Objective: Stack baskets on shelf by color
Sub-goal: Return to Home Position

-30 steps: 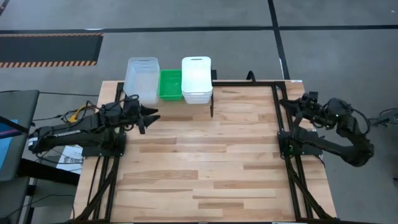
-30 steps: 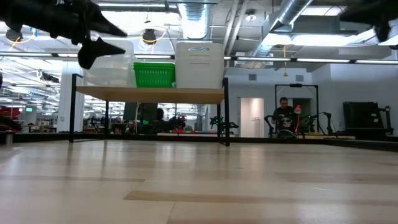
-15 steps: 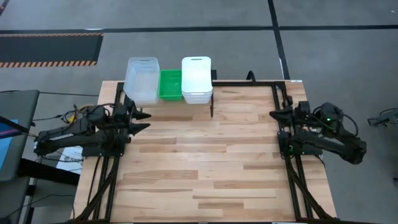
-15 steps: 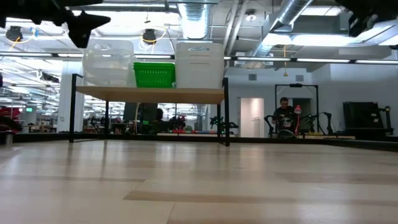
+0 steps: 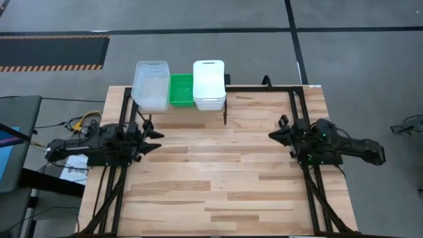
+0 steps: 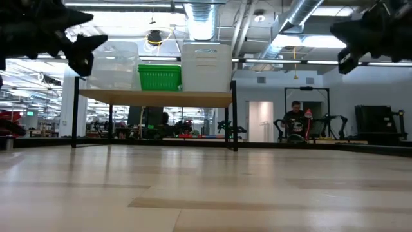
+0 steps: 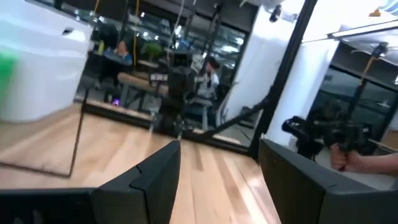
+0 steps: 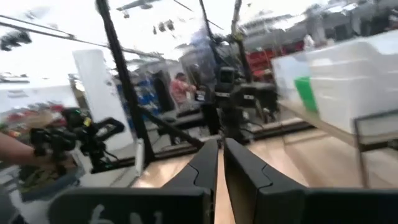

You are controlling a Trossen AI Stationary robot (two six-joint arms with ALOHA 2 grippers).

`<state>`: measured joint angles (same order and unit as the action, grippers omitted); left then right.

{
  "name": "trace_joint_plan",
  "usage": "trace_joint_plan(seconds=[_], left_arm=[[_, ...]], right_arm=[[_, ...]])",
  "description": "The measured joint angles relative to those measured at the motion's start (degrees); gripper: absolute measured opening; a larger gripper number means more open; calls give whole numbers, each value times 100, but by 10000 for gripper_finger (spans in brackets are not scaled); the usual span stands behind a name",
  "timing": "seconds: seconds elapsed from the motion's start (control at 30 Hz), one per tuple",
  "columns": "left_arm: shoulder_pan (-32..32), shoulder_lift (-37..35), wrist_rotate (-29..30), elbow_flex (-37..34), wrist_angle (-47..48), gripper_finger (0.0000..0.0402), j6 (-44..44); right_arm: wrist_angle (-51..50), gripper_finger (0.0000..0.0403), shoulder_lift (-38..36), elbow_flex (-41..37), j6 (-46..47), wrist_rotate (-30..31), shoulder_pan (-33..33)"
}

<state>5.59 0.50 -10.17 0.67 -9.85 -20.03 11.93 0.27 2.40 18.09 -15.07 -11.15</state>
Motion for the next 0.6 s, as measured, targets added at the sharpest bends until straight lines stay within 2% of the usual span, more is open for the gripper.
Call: trace_joint_plan(seconds=[0.07, 0.2, 0.4, 0.6], left_arm=[[-125, -30, 52, 4, 199, 207, 49], [-342, -31, 135, 4, 308, 207, 532], [-501, -29, 148, 4, 437, 207, 1173], [-499, -16, 208, 1, 715, 207, 1200]], right_arm=[[283, 52, -7, -190, 44, 3, 91], [-162, 52, 31, -184, -120, 184, 191], [-286, 52, -2, -186, -620, 466, 192], [-573, 52, -3, -186, -884, 467, 179]])
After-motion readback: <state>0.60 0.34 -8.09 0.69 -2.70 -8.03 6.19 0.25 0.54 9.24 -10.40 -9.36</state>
